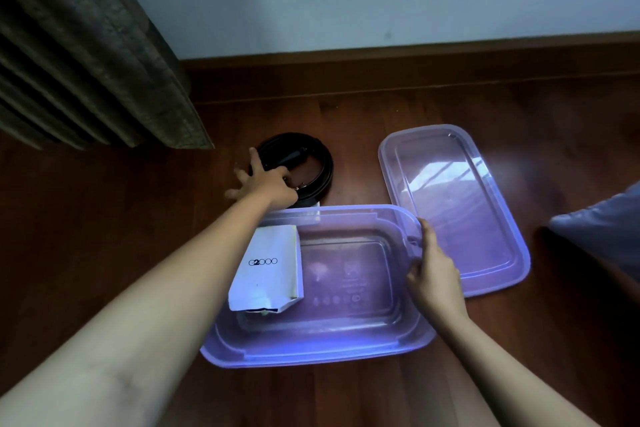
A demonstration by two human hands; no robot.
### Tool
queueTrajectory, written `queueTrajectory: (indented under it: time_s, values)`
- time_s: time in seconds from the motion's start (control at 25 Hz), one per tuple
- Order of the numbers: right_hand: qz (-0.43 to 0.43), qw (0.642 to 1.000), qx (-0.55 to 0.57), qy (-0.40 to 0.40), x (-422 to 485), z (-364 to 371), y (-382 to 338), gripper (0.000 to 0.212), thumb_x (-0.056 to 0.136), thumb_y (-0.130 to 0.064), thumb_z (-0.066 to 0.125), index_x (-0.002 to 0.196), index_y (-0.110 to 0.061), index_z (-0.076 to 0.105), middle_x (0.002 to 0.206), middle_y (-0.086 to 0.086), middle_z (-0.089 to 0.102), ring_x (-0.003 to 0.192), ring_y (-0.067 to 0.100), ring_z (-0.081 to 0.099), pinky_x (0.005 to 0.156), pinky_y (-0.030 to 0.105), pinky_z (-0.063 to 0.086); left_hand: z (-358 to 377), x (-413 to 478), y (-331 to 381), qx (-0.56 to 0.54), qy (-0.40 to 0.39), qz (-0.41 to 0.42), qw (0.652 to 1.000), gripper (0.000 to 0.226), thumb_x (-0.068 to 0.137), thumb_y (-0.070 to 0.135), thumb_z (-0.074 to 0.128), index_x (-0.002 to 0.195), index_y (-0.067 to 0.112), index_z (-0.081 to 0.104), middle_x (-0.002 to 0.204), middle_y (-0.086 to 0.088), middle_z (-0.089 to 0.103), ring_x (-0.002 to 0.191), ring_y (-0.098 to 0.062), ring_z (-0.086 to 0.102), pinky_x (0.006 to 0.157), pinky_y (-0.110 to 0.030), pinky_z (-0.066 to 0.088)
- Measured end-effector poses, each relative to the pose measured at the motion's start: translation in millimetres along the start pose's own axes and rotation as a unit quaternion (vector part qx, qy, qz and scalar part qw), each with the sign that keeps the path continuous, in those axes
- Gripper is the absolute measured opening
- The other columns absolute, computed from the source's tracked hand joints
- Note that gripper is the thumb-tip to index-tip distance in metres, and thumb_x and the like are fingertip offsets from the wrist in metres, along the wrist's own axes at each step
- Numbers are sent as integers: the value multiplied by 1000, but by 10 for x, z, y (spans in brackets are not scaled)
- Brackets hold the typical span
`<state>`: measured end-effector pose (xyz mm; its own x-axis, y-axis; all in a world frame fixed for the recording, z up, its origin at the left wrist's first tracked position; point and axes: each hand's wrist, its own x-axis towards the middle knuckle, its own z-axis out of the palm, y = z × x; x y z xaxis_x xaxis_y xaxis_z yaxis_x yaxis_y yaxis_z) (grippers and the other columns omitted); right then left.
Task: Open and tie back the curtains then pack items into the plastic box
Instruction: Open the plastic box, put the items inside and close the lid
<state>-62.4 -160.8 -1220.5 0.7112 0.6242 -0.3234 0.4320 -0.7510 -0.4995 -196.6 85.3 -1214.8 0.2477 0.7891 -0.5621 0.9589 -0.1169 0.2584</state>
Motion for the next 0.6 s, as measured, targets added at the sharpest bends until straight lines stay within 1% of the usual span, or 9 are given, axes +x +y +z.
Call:
queueTrajectory:
  time_s: [0.08, 0.16, 0.24, 0.32, 0.44, 0.56, 0.6]
  values:
    - [-3, 1000, 4, 3, -15, -3, -3, 78, 77, 5, 43, 144, -31, 24, 104, 20, 65, 89, 44, 59, 64, 38, 37, -3, 74, -62, -43, -16, 1, 999, 44, 82, 9, 52, 119, 33, 54, 156, -4, -24, 139, -45, 14, 112, -46, 27]
    - [-2, 1000, 9, 1, -21, -5, -5, 79, 77, 5, 43, 145, -31, 24, 104, 20, 65, 90, 44, 59, 65, 38, 38, 18, 117, -124, -57, -11, 33, 998, 43, 81, 1, 59, 118, 23, 57, 156, -10, -22, 135, -43, 30, 110, -34, 32]
    - [-6, 1000, 13, 2, -15, -5, -9, 80, 77, 5, 44, 145, -31, 23, 105, 20, 65, 90, 45, 59, 66, 39, 40, 9, 130, -165, -61, 4, 63, 996, 46, 76, 2, 69, 118, 14, 58, 156, -14, -16, 133, -42, 34, 109, -30, 33]
    - [-6, 1000, 9, 4, -17, -6, -18, 80, 77, 4, 44, 146, -31, 23, 105, 21, 65, 91, 45, 59, 66, 39, 39, -20, 97, -170, -50, 15, 77, 996, 43, 74, 5, 74, 114, 13, 60, 156, -18, -13, 133, -45, 33, 107, -29, 32]
    - [-4, 1000, 13, 1, -8, -3, -8, 80, 77, 4, 44, 146, -31, 23, 107, 20, 64, 92, 44, 59, 66, 39, 38, -89, 42, -185, -47, 54, 108, 992, 38, 77, 8, 74, 112, 15, 61, 156, -18, -14, 135, -47, 28, 108, -30, 30]
    - [-14, 1000, 16, 3, 6, 5, 16, 79, 78, 2, 44, 145, -33, 23, 106, 19, 65, 90, 44, 59, 66, 38, 38, -198, -19, -240, -72, 89, 182, 977, 36, 75, 8, 76, 108, 16, 64, 157, -18, -9, 141, -42, 17, 112, -29, 23]
    - [-15, 1000, 25, 1, 12, 5, 22, 74, 82, -1, 44, 144, -34, 24, 106, 20, 65, 91, 44, 58, 67, 38, 38, -241, -51, -262, -89, 95, 216, 968, 37, 73, 10, 77, 107, 18, 65, 158, -18, -5, 143, -39, 15, 113, -29, 21]
